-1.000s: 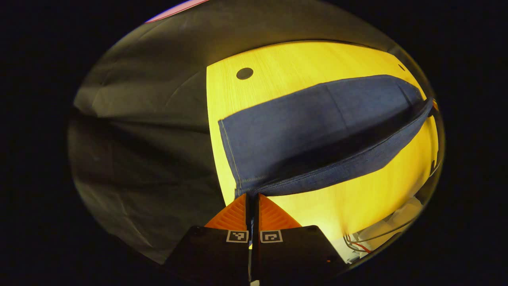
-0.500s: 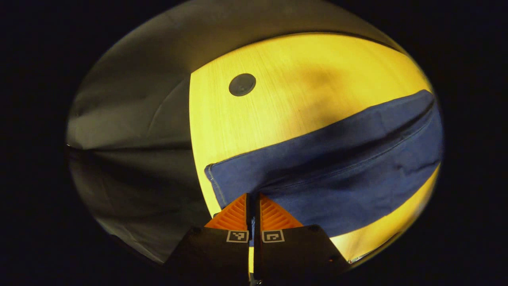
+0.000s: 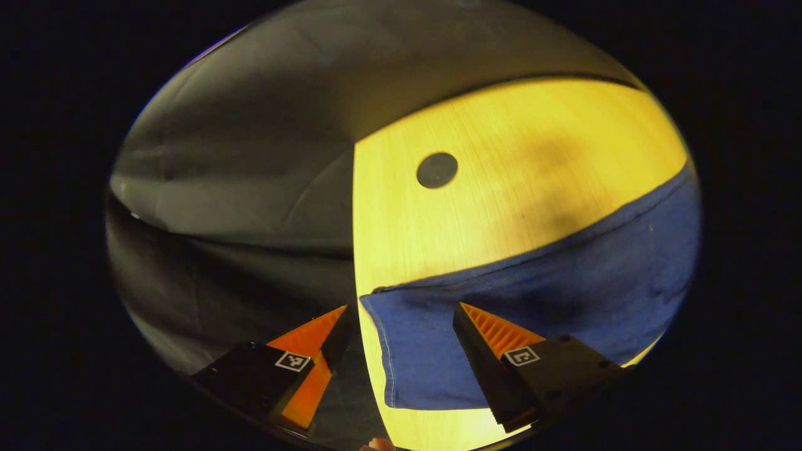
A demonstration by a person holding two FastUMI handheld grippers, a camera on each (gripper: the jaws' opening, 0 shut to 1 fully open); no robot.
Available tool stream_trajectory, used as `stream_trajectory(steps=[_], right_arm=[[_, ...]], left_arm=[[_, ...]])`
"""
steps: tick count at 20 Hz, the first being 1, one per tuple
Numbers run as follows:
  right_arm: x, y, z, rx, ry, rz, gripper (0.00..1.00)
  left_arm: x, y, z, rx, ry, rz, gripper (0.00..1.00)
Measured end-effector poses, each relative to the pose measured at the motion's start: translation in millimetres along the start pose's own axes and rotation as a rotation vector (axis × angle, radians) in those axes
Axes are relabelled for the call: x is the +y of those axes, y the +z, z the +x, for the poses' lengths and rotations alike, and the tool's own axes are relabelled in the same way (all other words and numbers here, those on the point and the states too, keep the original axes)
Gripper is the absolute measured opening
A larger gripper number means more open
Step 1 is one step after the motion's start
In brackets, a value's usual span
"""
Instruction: Grasp the waist and the cuffs of the jeans and fold them to make the two legs overlap; first hold the waist and fold one-third of the jeans toward the cuffs, then hold the cuffs and fold the remaining one-third in the same direction to finish folding.
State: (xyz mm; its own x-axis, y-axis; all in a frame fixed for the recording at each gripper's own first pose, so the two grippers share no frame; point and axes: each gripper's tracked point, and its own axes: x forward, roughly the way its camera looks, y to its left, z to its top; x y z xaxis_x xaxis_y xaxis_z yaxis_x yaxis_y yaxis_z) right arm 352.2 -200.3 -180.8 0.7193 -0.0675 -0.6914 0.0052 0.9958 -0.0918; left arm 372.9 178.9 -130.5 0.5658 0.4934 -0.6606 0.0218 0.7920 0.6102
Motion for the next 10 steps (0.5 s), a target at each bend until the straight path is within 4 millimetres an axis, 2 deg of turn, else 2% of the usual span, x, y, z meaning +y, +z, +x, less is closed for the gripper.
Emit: stream_trajectory(steps=[3,6,8,10], right_arm=[[-38.4,-7.0,-25.6,-0.024,-0.049,0.035,1.00],[-90.0,-34.1,-47.9,0.000,-0.129,0.051,1.00],[-114.5,-61.6,-60.4,0.050,-0.134,0.105,1.00],[-134.1,-84.0,-57.6,0.082,-0.152,0.120,0.96]], left_arm=[[-5.2,-5.3,-20.4,-0.043,-0.044,-0.137,0.95],[-22.6,-15.6,-42.2,-0.071,-0.128,-0.275,0.96],[-30.6,-28.8,-47.6,-0.060,-0.160,-0.316,0.96],[-31.3,-37.8,-35.7,-0.046,-0.164,-0.336,0.96]])
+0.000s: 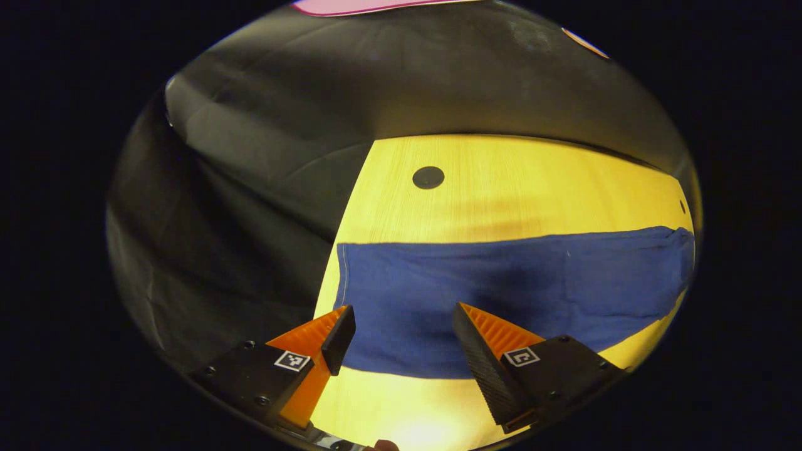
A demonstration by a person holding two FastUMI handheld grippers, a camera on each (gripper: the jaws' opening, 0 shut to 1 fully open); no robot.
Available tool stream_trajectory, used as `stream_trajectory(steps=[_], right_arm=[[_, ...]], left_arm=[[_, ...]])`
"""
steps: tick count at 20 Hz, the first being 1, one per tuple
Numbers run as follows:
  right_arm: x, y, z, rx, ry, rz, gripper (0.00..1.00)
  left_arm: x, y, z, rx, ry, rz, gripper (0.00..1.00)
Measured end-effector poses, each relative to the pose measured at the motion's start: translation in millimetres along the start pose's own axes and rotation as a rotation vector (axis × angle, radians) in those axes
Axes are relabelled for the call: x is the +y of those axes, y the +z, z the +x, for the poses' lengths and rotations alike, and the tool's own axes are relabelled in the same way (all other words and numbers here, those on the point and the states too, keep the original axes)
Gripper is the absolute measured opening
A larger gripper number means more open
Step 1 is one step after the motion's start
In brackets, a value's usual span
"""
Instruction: Grasp the waist and the cuffs of the jeans and fold them to make the two legs overlap; first hold the waist and fold one-third of the jeans toward the cuffs, then hold the cuffs and fold the remaining one-third in the same direction to finish folding.
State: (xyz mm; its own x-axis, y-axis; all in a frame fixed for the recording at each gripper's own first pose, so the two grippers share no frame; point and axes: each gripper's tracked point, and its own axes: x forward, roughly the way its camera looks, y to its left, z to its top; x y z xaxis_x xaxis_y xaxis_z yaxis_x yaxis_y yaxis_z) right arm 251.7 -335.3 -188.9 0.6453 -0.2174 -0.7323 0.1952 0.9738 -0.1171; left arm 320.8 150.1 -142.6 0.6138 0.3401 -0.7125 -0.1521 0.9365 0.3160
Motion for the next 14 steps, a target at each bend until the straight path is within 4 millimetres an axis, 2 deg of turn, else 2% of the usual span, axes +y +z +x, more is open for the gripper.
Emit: stream_trajectory(steps=[1,2,3,4,6,8,9,10,11,12,13,14], right_arm=[[-3.5,-6.3,6.9,0.014,-0.004,0.006,1.00],[-6.6,-12.6,16.9,0.032,0.001,0.019,0.96],[-5.8,-21.0,23.0,0.049,0.012,0.039,1.00],[-4.9,-26.0,22.0,0.065,0.016,0.061,0.97],[-4.9,-28.8,20.3,0.067,0.032,0.085,1.00],[-3.5,-26.9,21.9,0.055,0.061,0.096,0.99],[-3.5,-28.8,22.2,0.062,0.072,0.107,0.98],[-3.3,-28.6,23.0,0.049,0.077,0.122,0.89],[-2.0,-30.2,25.0,0.048,0.083,0.129,0.92],[0.2,-29.2,23.7,0.038,0.087,0.140,0.90],[4.8,-28.6,24.8,0.033,0.103,0.150,0.85],[7.4,-31.8,24.2,0.041,0.104,0.165,0.74]], left_arm=[[0.5,-5.7,5.2,0.009,0.001,-0.010,0.96],[1.6,-8.3,7.9,0.018,0.000,-0.020,0.96],[6.5,-8.6,12.5,0.026,0.001,-0.031,0.96],[10.3,-7.3,16.1,0.029,0.006,-0.044,0.96],[11.0,0.2,12.7,0.015,-0.018,-0.080,0.96],[19.2,0.5,4.4,-0.014,-0.014,-0.083,0.96],[14.0,-2.0,3.5,-0.028,-0.006,-0.072,0.96],[9.1,-0.6,2.0,-0.043,-0.004,-0.060,0.96],[5.9,-0.2,0.4,-0.057,-0.006,-0.051,0.96],[1.7,2.2,-2.2,-0.069,-0.012,-0.046,0.96],[1.7,1.8,-4.5,-0.075,-0.026,-0.047,0.96],[1.1,2.5,-5.2,-0.080,-0.041,-0.051,0.96]])
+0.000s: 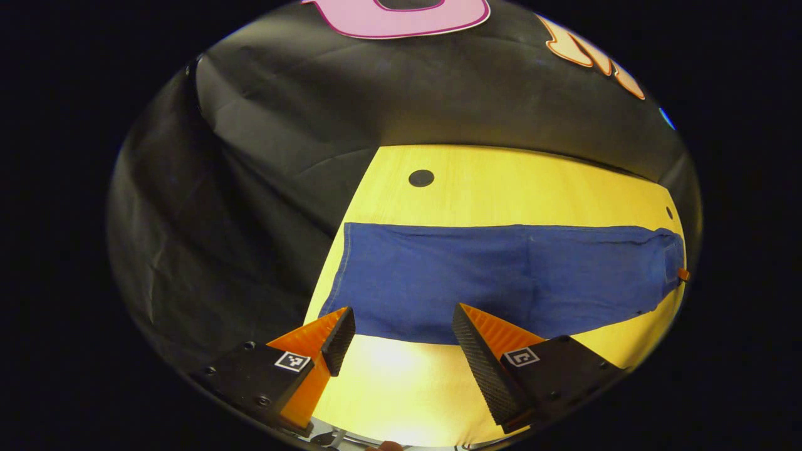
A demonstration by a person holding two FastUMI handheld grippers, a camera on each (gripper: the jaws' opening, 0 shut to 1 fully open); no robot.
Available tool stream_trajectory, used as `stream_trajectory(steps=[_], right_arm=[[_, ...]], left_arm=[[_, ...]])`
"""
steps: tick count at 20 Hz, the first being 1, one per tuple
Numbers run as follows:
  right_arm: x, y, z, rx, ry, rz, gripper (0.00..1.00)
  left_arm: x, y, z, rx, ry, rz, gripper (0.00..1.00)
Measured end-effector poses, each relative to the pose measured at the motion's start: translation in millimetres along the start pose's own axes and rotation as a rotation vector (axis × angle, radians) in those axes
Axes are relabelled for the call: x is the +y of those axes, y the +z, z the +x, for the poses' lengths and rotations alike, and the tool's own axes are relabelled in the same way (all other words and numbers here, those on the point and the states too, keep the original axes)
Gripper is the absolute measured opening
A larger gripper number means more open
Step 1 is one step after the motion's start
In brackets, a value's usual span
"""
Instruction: Grasp the waist and the cuffs of the jeans and fold them to make the two legs overlap; first hold the waist and fold one-third of the jeans toward the cuffs, then hold the cuffs and fold the remaining one-third in the same direction to finish folding.
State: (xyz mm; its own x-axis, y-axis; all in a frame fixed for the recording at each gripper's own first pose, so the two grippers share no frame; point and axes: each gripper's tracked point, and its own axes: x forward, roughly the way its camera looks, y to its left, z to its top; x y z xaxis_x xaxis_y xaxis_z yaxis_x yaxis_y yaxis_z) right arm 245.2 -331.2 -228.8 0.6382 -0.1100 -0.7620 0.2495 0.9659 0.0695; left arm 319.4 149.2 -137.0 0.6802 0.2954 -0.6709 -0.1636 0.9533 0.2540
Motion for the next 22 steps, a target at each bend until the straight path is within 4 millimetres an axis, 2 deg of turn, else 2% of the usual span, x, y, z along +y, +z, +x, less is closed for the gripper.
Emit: stream_trajectory(steps=[1,3,4,5,8,11,12,13,14,18,20,22], right_arm=[[2.2,2.2,2.7,-0.011,0.001,0.008,0.63],[5.5,1.3,5.3,0.001,0.011,-0.001,0.48],[6.3,0.9,3.8,0.000,0.019,0.003,0.36],[7.8,1.4,5.0,-0.002,0.027,0.011,0.34],[9.7,1.4,4.5,-0.017,0.030,0.005,0.18],[8.1,5.5,2.3,-0.048,0.002,-0.061,0.13],[8.6,6.5,3.7,-0.051,-0.002,-0.061,0.08],[8.4,6.4,0.6,-0.050,-0.003,-0.048,0.09],[8.0,7.8,0.1,-0.051,-0.010,-0.041,0.05],[7.7,18.9,-5.9,-0.091,-0.072,-0.101,0.03],[6.2,30.0,-16.5,-0.140,-0.116,-0.117,0.03],[17.2,43.0,-34.8,-0.206,-0.143,-0.117,0.02]], left_arm=[[3.6,-1.0,-1.1,-0.003,-0.013,-0.004,0.96],[5.7,-1.5,-4.1,-0.006,-0.039,-0.012,0.96],[7.4,-1.3,-5.3,-0.005,-0.047,-0.017,0.96],[5.6,0.3,-5.7,-0.005,-0.051,-0.025,0.96],[5.7,4.4,-6.5,-0.006,-0.054,-0.049,0.96],[5.0,7.8,-5.4,-0.008,-0.062,-0.069,0.96],[3.9,8.2,-5.1,-0.006,-0.066,-0.075,0.96],[3.2,6.6,-5.1,-0.005,-0.073,-0.081,0.96],[1.8,6.3,-3.9,-0.004,-0.085,-0.082,0.96],[1.5,7.8,-6.5,-0.007,-0.113,-0.078,0.95],[2.6,6.9,-5.9,-0.014,-0.139,-0.076,0.95],[4.2,7.2,-6.2,-0.023,-0.160,-0.070,0.95]])
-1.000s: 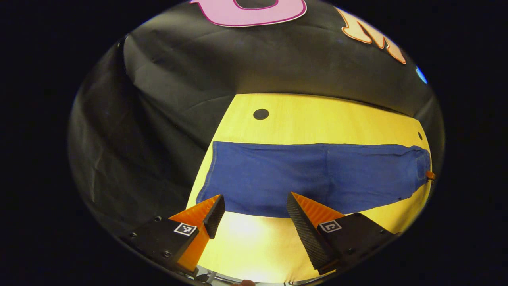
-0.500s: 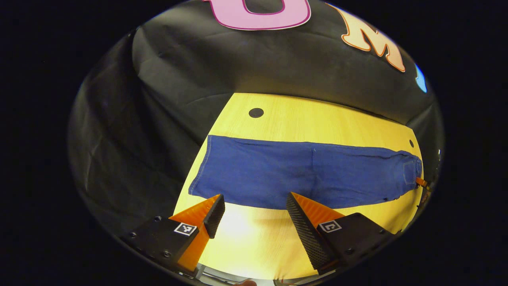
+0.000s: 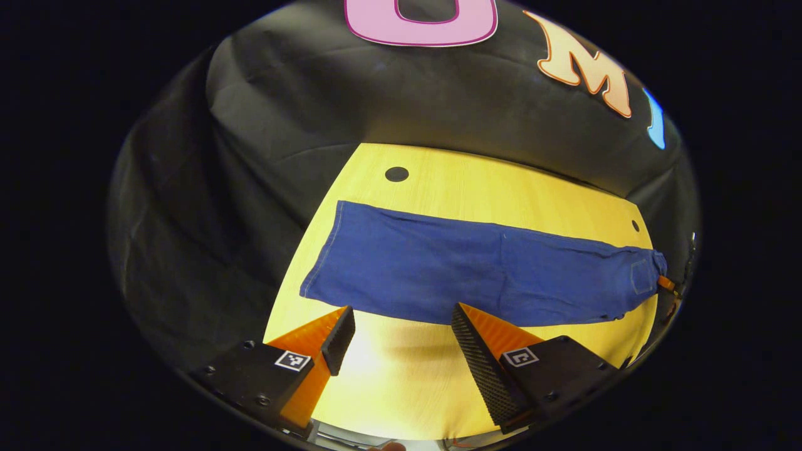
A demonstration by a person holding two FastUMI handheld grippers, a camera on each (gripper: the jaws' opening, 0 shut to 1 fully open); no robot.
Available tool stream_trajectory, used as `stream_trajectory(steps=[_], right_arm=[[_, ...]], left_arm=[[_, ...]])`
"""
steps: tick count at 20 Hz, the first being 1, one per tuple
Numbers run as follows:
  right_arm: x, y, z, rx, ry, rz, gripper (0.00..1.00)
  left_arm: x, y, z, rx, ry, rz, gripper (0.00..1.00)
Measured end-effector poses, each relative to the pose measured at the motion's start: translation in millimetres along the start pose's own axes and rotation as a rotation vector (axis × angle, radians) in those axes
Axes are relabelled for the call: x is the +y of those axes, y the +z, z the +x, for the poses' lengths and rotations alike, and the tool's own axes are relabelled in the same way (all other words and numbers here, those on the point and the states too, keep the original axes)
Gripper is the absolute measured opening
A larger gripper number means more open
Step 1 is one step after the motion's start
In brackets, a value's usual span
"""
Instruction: Grasp the waist and the cuffs of the jeans and fold them to make the two legs overlap; first hold the waist and fold one-third of the jeans toward the cuffs, then hold the cuffs and fold the remaining one-third in the same direction to finish folding.
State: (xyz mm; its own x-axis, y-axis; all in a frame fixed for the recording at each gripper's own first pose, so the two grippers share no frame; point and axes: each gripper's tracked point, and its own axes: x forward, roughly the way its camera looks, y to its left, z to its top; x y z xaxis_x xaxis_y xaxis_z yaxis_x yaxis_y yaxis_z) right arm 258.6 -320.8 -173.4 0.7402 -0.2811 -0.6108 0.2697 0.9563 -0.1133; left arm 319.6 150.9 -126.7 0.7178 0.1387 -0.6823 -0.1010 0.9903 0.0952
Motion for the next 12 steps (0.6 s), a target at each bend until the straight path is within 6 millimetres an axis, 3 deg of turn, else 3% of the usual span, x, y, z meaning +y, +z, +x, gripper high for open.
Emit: stream_trajectory(steps=[2,6,9,12], right_arm=[[23.3,21.5,-24.5,-0.072,0.025,-0.002,0.02],[93.5,48.1,-86.4,-0.194,0.062,-0.046,0.02],[163.0,57.6,-130.2,-0.254,0.115,-0.072,0.02],[242.3,57.3,-155.1,-0.295,0.196,-0.118,0.03]], left_arm=[[3.6,0.1,0.7,-0.007,-0.029,0.007,0.95],[5.8,2.3,6.2,-0.021,-0.107,0.035,0.95],[10.8,6.9,9.4,-0.033,-0.139,0.075,0.95],[20.6,6.0,15.9,-0.035,-0.169,0.098,0.94]])
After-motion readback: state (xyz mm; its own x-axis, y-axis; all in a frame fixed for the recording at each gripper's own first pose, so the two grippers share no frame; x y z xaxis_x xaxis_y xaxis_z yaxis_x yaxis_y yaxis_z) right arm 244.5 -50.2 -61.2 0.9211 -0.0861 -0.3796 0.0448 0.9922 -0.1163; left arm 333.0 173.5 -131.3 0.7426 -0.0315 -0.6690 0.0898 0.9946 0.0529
